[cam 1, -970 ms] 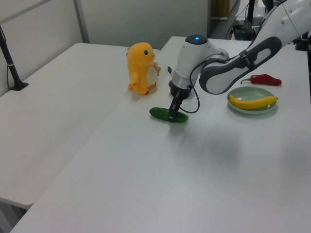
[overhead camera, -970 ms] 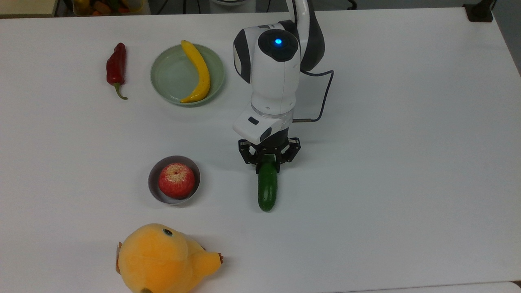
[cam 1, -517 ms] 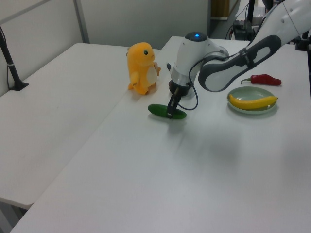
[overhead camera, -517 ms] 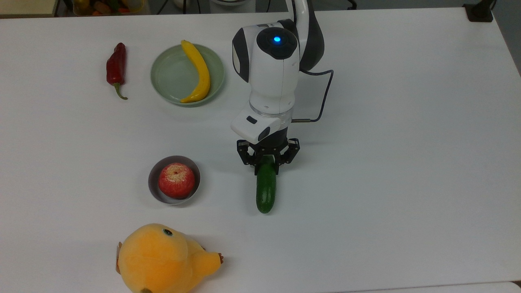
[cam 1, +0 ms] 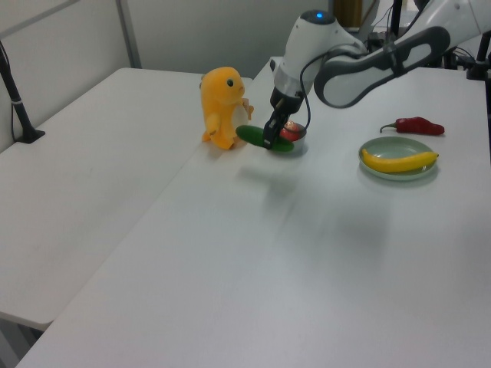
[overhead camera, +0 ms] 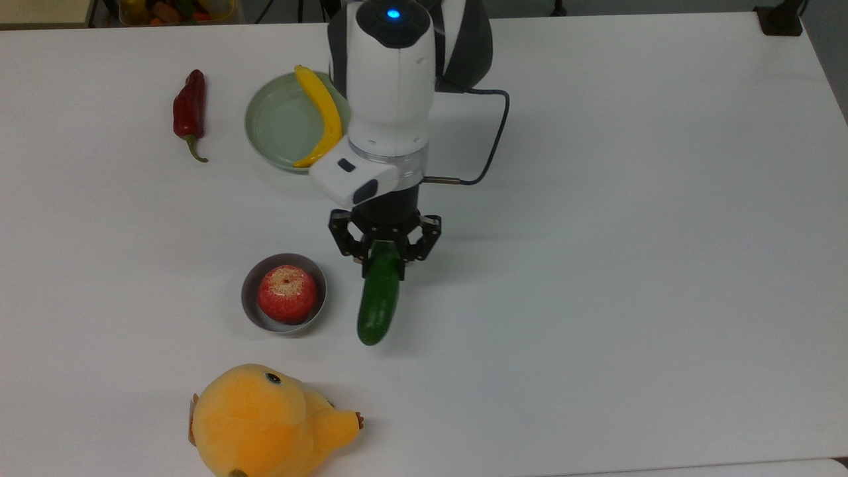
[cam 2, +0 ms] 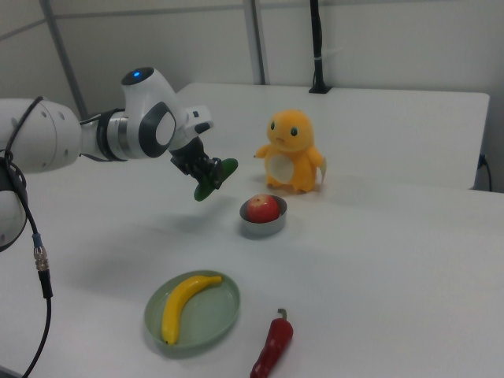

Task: Put the cucumber on the left side of the bowl
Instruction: 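Carry the cucumber toward the metal bowl and lower it beside the rim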

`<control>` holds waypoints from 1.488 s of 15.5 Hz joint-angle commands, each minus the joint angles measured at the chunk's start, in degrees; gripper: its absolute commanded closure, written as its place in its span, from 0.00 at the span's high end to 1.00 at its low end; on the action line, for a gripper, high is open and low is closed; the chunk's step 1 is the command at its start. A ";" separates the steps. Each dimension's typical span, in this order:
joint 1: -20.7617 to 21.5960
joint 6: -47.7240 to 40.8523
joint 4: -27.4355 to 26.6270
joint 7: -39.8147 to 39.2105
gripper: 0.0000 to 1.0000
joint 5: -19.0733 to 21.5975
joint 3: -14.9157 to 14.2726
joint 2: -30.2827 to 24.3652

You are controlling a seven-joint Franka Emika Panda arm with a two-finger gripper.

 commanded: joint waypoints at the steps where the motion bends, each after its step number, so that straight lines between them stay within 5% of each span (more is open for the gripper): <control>1: -1.87 -7.45 2.04 -6.32 0.02 4.28 0.27 -1.34; 8: -5.30 -10.98 2.04 -21.35 0.03 7.02 0.00 -1.17; 15: -4.95 -10.37 1.33 -23.91 0.03 6.84 0.00 0.24; 18: -4.86 -8.70 1.16 -23.83 0.13 6.67 0.00 0.86; 23: -4.95 -8.08 1.16 -23.74 0.43 6.84 -0.09 0.95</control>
